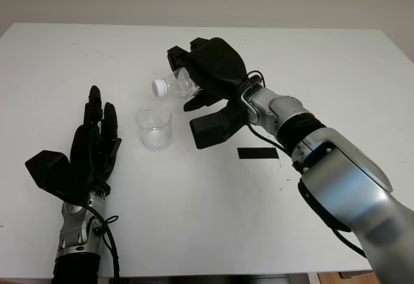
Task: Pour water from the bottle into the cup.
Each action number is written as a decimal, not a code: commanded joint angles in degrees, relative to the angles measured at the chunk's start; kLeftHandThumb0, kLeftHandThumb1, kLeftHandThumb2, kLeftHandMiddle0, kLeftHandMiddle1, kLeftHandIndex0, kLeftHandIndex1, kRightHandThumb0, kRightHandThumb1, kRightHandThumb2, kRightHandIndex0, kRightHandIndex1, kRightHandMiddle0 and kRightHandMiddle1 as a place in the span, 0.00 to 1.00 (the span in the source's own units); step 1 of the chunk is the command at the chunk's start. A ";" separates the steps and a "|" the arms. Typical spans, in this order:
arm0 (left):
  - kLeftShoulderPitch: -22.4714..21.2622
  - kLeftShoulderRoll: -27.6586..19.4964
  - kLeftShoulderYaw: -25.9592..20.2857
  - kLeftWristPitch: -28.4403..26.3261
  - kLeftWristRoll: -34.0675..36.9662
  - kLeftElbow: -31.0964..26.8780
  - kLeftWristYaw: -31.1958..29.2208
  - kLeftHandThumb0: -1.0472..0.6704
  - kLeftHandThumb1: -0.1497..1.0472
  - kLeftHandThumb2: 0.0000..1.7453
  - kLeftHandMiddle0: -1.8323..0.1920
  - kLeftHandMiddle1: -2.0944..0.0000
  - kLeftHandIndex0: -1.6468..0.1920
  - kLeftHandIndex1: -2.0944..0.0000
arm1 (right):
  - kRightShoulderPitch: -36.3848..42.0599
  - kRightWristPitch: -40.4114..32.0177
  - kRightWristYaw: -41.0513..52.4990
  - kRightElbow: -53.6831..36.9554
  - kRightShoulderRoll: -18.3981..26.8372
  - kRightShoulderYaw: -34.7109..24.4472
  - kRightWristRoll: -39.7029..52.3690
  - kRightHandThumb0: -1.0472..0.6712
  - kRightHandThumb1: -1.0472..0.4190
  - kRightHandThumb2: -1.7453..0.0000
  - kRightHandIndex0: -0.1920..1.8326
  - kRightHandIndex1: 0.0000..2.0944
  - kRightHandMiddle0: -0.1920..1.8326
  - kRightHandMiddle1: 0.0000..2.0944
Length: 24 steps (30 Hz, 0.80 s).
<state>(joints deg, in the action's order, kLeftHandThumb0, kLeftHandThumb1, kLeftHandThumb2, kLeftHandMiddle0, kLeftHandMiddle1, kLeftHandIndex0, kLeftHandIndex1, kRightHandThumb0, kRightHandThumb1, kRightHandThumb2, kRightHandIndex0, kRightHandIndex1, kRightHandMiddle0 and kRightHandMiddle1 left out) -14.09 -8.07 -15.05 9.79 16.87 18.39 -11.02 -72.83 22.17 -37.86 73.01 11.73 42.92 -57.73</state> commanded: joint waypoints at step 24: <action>0.42 1.24 0.06 0.80 0.22 0.88 0.08 0.21 1.00 0.29 0.98 0.97 0.98 0.98 | -7.32 -10.67 -9.62 1.45 -1.50 16.55 -15.63 0.36 0.03 0.97 0.61 1.00 0.27 1.00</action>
<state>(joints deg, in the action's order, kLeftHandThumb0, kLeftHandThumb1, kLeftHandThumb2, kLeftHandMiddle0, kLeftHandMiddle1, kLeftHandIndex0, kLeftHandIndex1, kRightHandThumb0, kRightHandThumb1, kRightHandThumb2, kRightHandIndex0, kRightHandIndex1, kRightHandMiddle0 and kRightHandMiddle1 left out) -14.22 -7.30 -14.95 10.56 16.95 18.63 -10.72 -77.64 12.13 -46.90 74.33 10.45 59.42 -73.27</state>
